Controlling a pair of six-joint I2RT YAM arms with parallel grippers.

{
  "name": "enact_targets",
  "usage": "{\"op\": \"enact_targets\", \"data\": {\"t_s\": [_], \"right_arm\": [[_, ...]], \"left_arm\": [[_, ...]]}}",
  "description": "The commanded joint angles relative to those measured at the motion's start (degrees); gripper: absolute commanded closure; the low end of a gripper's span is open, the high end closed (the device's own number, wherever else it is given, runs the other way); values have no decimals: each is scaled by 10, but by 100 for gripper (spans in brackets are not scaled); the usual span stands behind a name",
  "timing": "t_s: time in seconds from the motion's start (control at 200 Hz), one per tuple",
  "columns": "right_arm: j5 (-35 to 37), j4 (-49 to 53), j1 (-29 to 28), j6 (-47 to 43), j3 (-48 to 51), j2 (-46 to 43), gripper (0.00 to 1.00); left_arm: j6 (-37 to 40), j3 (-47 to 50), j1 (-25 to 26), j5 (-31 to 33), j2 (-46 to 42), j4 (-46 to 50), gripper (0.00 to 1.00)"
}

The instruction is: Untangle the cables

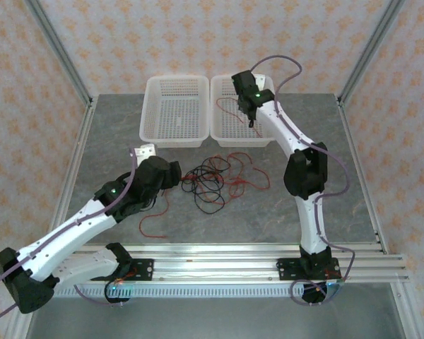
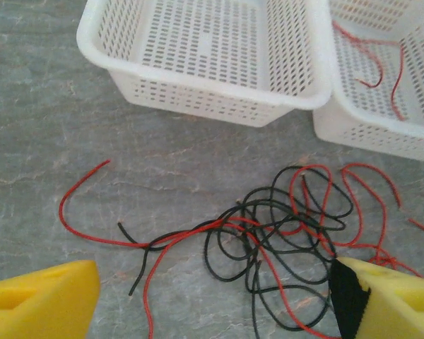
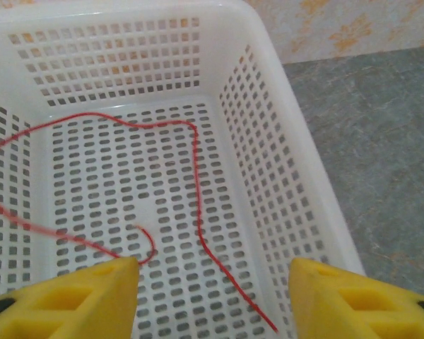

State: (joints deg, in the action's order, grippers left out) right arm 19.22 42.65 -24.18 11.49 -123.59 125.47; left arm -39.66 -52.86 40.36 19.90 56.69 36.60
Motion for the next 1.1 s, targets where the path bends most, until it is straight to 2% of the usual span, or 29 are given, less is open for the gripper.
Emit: {"op": "enact_targets", "data": {"t_s": [0.0,0.17,0.355,0.606,0.751,0.876,1.096], "right_arm": [[35,45,-5,-8,-11,-85,42],[44,40,-29,-10,49,-201,43],[19,-6,-53,1,195,-350,43],[-36,-45,-60,46,365,-499,43],[-54,-68,-61,68,433,-542,43],[-72,-81,-61,78,466,-550,44],[-86,-99,-64,91,509,-555,45]], "left_arm": [[-26,-17,-1,-6,25,40,16],[-44,-6,-1,-36,75,41,23],[-67,29,-2,-59,116,9,31],[-88,93,-36,-76,137,9,33],[-87,153,-45,-114,144,-73,37],[-87,166,-46,-132,173,-137,45],[-92,165,-52,-116,218,-160,54]]}}
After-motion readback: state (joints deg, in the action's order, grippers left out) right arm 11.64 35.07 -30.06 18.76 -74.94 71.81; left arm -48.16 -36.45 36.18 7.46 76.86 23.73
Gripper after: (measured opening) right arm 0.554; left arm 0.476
